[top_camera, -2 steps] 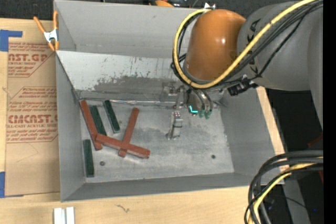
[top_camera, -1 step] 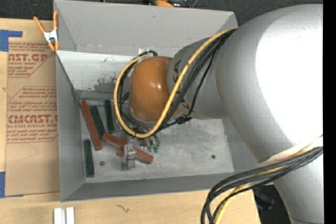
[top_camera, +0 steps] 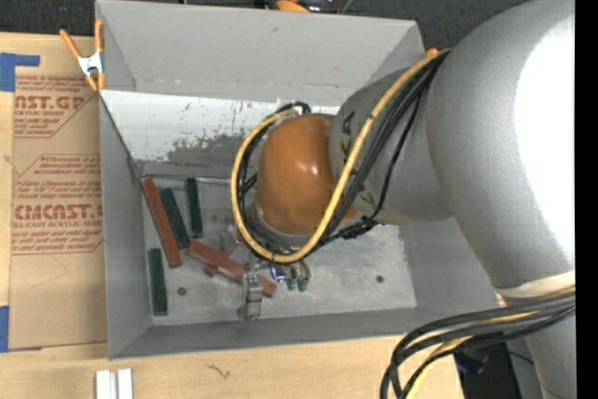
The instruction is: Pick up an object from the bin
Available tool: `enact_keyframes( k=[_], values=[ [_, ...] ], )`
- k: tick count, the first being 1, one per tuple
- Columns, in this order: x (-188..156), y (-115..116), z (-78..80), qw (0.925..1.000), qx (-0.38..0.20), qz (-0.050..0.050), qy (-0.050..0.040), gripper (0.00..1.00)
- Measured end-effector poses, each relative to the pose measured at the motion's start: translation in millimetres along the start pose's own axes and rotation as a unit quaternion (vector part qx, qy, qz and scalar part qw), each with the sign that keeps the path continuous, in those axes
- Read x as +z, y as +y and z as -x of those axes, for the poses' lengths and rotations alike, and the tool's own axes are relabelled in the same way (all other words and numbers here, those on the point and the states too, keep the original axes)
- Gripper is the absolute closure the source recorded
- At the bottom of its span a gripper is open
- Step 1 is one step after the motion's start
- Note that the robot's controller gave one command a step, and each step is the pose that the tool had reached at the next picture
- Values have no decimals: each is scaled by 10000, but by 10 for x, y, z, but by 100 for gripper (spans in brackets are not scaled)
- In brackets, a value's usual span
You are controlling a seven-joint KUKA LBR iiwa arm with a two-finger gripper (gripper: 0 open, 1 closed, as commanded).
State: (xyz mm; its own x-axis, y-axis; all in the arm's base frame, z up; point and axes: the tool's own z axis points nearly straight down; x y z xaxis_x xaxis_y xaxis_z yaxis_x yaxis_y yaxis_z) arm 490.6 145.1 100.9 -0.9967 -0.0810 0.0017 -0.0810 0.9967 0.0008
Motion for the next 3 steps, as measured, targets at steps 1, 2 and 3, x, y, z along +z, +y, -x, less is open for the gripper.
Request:
enact_keyframes(
  k=[1, 2, 3],
  values=[
    [6, 52, 133, 9967, 811, 4, -13, 0],
    [306, -15, 33, 9864, 1642, 11, -30, 0],
    [302, -8, 40, 9864, 1641, 10, -24, 0]
  ],
)
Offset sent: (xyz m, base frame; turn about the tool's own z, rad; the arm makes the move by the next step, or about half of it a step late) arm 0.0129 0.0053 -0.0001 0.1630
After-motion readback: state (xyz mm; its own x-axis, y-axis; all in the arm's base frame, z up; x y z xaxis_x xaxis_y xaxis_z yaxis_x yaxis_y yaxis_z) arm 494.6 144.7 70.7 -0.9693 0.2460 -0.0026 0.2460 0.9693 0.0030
